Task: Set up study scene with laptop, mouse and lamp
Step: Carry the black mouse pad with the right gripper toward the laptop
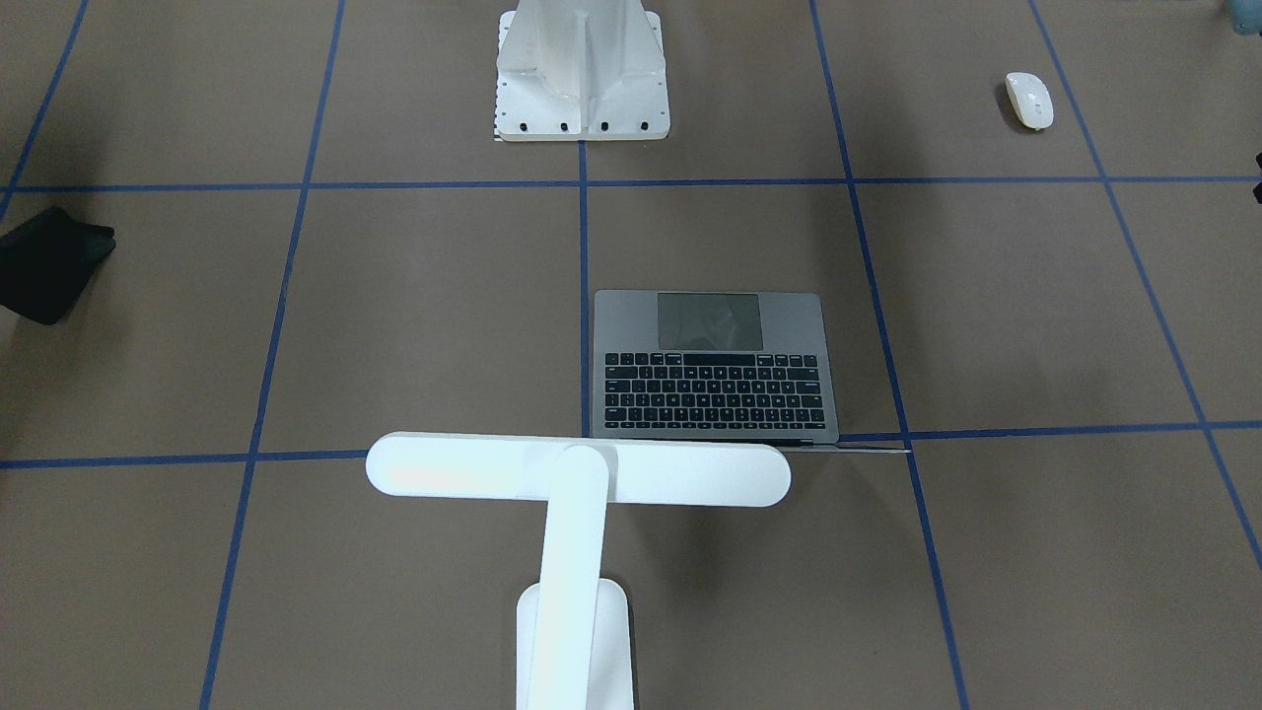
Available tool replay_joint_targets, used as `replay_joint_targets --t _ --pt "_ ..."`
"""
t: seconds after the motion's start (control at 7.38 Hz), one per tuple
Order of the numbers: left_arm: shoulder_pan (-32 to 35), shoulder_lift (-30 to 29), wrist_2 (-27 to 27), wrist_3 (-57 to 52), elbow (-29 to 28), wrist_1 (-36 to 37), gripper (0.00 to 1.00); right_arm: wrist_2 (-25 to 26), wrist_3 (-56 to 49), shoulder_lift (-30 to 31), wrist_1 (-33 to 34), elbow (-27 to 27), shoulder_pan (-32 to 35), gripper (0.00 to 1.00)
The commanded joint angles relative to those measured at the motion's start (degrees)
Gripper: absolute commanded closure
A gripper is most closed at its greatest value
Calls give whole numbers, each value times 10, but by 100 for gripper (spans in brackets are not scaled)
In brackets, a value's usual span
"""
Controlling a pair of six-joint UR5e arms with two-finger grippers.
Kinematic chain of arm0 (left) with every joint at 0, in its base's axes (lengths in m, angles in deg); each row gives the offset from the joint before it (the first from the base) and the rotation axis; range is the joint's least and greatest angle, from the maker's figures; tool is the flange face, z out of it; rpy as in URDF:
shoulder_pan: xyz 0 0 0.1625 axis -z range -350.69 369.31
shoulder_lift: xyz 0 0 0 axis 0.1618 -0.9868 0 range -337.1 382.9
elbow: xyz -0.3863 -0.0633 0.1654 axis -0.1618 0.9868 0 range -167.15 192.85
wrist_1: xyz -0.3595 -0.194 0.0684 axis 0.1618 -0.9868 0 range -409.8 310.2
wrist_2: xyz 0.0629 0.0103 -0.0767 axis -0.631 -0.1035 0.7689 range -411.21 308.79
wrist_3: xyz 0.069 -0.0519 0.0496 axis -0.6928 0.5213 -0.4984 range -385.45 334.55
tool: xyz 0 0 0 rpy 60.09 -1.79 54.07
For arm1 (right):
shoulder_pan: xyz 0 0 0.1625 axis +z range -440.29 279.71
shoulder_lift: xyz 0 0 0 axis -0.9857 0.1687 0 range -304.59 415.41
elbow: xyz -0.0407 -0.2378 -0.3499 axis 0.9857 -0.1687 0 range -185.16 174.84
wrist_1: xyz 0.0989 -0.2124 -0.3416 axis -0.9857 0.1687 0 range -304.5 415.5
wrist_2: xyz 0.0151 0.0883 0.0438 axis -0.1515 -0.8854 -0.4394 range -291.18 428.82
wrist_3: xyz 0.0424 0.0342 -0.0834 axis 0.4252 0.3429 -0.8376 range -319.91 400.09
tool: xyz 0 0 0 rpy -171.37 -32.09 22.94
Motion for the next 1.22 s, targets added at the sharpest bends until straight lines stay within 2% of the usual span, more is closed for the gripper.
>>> replay_joint_targets --t 0.0,0.41,0.81,1.08 --pt "-1 0 0 1 -1 2 0 -4 135 -65 -1 39 -43 96" --pt "-1 -1 0 1 -6 2 0 7 293 -159 -1 58 -120 94" --pt "-2 -10 1 1 -26 2 0 72 442 -274 -2 62 -212 94" --pt "-2 -11 1 1 -27 2 0 107 494 -307 -20 92 -254 94"
